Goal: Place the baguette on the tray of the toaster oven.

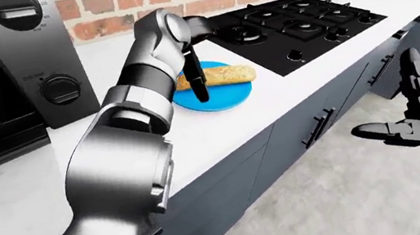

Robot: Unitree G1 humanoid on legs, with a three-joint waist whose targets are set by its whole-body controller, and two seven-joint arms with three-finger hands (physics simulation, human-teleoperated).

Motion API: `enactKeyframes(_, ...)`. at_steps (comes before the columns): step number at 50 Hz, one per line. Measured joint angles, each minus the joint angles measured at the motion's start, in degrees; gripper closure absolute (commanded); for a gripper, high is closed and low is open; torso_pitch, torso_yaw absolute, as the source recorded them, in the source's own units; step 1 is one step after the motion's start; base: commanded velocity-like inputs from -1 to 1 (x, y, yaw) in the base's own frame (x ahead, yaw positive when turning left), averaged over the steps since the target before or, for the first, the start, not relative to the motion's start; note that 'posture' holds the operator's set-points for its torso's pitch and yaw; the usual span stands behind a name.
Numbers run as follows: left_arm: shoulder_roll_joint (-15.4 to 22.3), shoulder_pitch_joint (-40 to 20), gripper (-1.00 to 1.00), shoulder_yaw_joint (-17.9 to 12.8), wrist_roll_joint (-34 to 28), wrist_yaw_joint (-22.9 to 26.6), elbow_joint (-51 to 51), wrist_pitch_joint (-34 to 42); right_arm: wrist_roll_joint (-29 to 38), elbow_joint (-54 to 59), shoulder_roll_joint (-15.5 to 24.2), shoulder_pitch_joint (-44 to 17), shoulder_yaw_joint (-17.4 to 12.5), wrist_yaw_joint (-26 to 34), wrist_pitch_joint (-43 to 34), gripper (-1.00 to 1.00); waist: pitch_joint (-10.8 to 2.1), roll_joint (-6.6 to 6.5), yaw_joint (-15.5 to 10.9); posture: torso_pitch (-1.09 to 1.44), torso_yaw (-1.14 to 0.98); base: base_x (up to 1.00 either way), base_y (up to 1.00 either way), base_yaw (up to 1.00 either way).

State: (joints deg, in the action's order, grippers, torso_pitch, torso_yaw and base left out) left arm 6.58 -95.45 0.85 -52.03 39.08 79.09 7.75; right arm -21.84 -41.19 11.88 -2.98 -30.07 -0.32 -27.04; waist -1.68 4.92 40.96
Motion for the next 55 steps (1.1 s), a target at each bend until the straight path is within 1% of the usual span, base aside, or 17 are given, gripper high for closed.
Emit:
enactKeyframes(7,2.56,1.07,-1.00,-0.54,-2.77,-0.19,0.73,1.55,0.70,0.26,-0.30,-0.01,0.74,0.06,0.12,-1.00,0.07,0.06,1.44,0.00,-0.79,0.00,0.00,0.00)
enactKeyframes(14,3.20,1.67,-1.00,-1.81,-3.62,0.03,0.91,1.87,0.77,-0.12,-0.18,-0.31,0.70,0.11,-0.29,-1.00,0.24,0.15,2.43,0.03,-0.80,0.00,0.00,0.00)
enactKeyframes(19,3.37,1.52,-1.00,-2.07,-3.93,-0.03,0.89,1.86,0.60,-0.25,0.14,-0.55,0.20,0.02,-0.45,-1.00,1.08,0.20,2.83,0.06,-0.80,0.00,0.00,0.00)
enactKeyframes(27,3.71,1.63,-1.00,-2.24,-4.76,0.17,1.20,1.49,0.86,0.25,-0.07,-0.59,0.98,0.13,-0.43,-1.00,2.90,-0.07,3.22,0.10,-0.80,0.00,0.00,0.00)
enactKeyframes(31,3.47,1.75,-1.00,-2.87,-4.67,-0.43,1.38,1.36,1.12,0.48,-0.33,-0.35,1.32,0.29,-0.32,-1.00,3.40,-0.29,3.32,0.10,-0.80,0.00,0.00,0.00)
enactKeyframes(39,2.19,1.16,-1.00,-3.48,-4.32,-3.22,1.60,3.46,2.20,1.34,-1.00,-0.09,2.32,0.54,0.86,-1.00,3.45,-0.50,3.66,0.10,-0.80,0.00,0.00,0.00)
enactKeyframes(44,2.03,0.66,-1.00,-3.36,-4.69,-4.58,1.43,5.02,2.55,2.09,-1.26,0.33,2.14,0.89,1.51,-1.00,3.34,-0.63,3.80,0.10,-0.80,0.00,0.00,0.00)
enactKeyframes(51,1.44,0.67,-1.00,-3.35,-5.28,-4.71,1.61,6.58,2.70,1.99,-1.50,0.66,2.08,1.11,2.02,-1.00,3.24,-0.63,3.91,0.10,-0.80,0.00,0.00,0.00)
enactKeyframes(55,1.09,0.82,-1.00,-2.36,-6.69,-4.35,1.84,7.52,2.78,1.98,-1.68,0.84,2.13,1.24,2.23,-1.00,3.25,-0.57,3.96,0.10,-0.80,0.00,0.00,0.00)
